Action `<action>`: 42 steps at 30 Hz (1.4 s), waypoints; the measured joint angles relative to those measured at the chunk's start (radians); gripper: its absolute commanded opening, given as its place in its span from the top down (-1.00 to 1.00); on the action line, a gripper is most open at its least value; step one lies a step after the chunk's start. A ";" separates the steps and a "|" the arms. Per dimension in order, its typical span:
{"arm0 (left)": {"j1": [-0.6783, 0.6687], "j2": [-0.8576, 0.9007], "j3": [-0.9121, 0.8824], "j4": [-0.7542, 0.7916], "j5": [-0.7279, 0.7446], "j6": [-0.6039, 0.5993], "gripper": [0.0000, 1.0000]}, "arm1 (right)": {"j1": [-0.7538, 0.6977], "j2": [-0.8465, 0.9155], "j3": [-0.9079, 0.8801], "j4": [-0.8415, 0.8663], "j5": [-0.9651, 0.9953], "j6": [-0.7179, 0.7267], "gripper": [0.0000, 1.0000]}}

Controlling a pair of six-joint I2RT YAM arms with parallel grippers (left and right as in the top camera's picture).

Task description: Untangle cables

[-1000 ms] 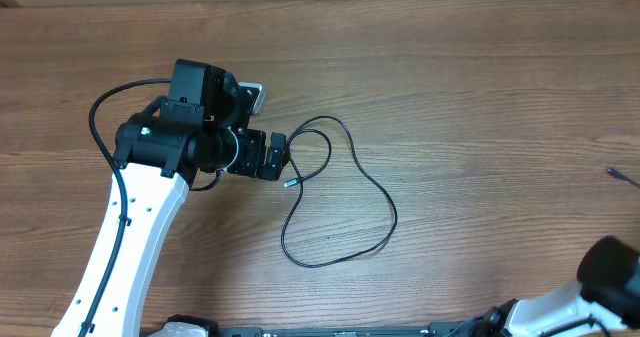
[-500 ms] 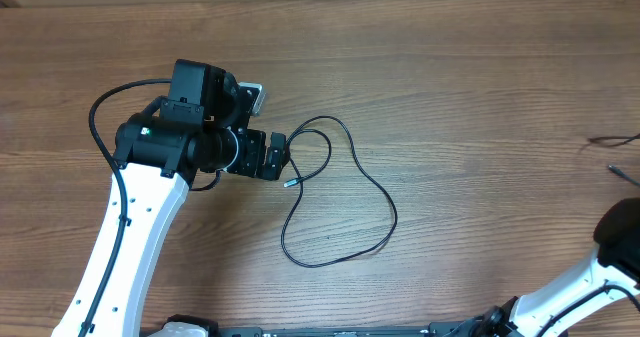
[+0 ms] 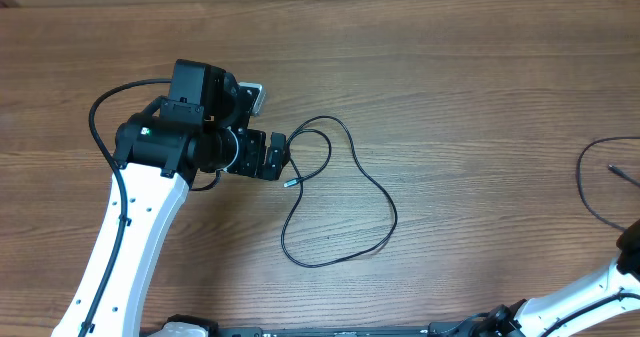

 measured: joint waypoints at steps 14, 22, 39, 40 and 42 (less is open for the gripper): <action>0.000 0.000 0.000 0.000 0.000 0.000 -0.99 | 0.259 0.000 -0.001 -0.205 -0.622 -0.351 -1.00; 0.000 0.000 0.000 0.000 0.000 0.000 -0.99 | 0.518 0.000 -0.034 -0.330 -0.644 -0.366 -1.00; 0.000 0.000 0.000 0.000 0.000 0.000 -0.99 | 0.814 0.002 -0.473 -0.222 -0.491 -0.216 -0.93; 0.000 0.000 0.000 -0.001 0.000 0.000 -1.00 | 0.822 0.002 -0.494 -0.216 -0.496 -0.215 -0.93; 0.000 0.000 0.000 0.000 0.000 0.000 -1.00 | 0.842 0.002 -0.525 -0.209 -0.504 -0.212 -0.86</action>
